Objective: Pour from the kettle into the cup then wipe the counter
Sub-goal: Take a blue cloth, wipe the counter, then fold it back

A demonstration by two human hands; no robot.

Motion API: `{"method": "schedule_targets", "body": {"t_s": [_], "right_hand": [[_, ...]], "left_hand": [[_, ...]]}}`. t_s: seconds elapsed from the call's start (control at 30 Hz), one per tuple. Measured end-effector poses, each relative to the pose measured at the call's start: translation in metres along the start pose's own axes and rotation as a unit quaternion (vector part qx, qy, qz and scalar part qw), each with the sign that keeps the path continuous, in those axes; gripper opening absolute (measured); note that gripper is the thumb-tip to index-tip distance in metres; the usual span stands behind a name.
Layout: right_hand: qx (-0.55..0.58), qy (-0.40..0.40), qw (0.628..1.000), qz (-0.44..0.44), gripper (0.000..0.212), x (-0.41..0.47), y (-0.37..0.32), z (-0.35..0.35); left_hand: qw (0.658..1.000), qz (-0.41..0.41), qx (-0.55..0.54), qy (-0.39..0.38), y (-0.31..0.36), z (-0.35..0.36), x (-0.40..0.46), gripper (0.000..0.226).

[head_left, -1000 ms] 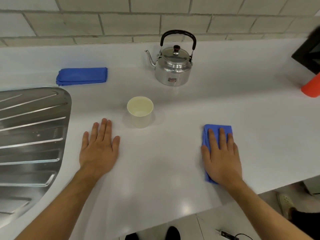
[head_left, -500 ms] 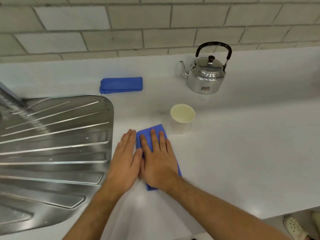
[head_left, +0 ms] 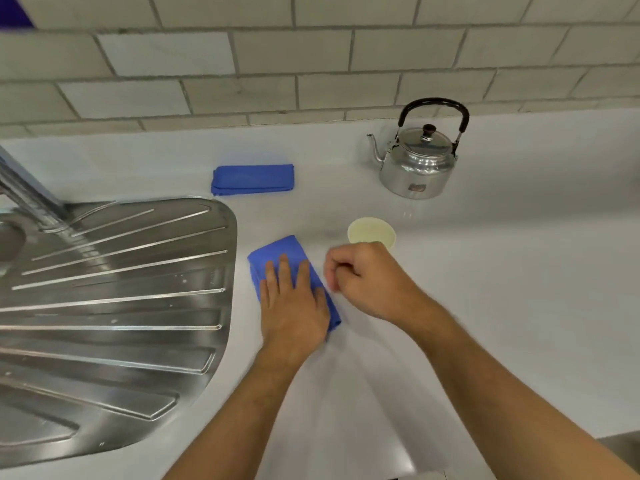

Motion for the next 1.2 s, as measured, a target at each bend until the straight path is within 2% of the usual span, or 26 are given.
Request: {"method": "schedule_targets", "body": {"t_s": [0.07, 0.17, 0.23, 0.33, 0.37, 0.43, 0.53, 0.73, 0.93, 1.03, 1.2], "right_hand": [[-0.046, -0.061, 0.996, 0.054, 0.03, -0.016, 0.011, -0.023], [-0.202, -0.148, 0.953, 0.168, 0.023, -0.022, 0.055, -0.053], [-0.234, -0.088, 0.942, 0.226, 0.025, -0.012, 0.087, -0.069], [-0.243, 0.099, 0.936, 0.236, 0.025, 0.014, 0.131, -0.083], [-0.254, 0.126, 0.928, 0.24, 0.033, 0.024, 0.144, -0.085], [-0.281, 0.12, 0.917, 0.258, 0.051, 0.039, 0.166, -0.082], [-0.305, 0.074, 0.908, 0.276, 0.055, 0.055, 0.19, -0.07], [-0.3, 0.053, 0.903, 0.302, 0.052, 0.062, 0.206, -0.061], [-0.294, 0.068, 0.906, 0.297, 0.053, 0.062, 0.21, -0.057], [-0.29, 0.078, 0.905, 0.303, 0.054, 0.063, 0.211, -0.056], [-0.286, 0.081, 0.905, 0.304, 0.054, 0.062, 0.208, -0.056]], "left_hand": [[0.997, -0.054, 0.027, -0.038, 0.003, 0.017, 0.008, 0.062], [0.992, -0.077, 0.095, -0.015, -0.015, 0.026, 0.02, 0.063], [0.99, -0.078, 0.117, 0.008, -0.029, 0.024, 0.033, 0.062], [0.987, -0.089, 0.13, 0.021, -0.046, 0.017, 0.059, 0.061], [0.987, -0.093, 0.133, 0.021, -0.05, 0.015, 0.069, 0.061], [0.986, -0.1, 0.135, 0.017, -0.056, 0.013, 0.089, 0.06], [0.986, -0.088, 0.143, 0.003, -0.054, 0.019, 0.117, 0.062], [0.986, 0.042, 0.156, -0.046, -0.025, 0.038, 0.159, 0.062], [0.964, 0.174, 0.171, -0.107, 0.01, 0.059, 0.2, 0.059], [0.935, 0.286, 0.171, -0.12, 0.023, 0.069, 0.216, 0.055], [0.86, 0.442, 0.215, -0.139, 0.022, 0.075, 0.235, 0.051]]}}
Point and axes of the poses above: each hand's wrist, its own x-axis towards the middle knuckle, its own z-axis out of the palm, y = z × x, the point moved 1 cm from there along x, towards the middle knuckle, and after that the axes turned 10 degrees about z, right-handed, at the moved point
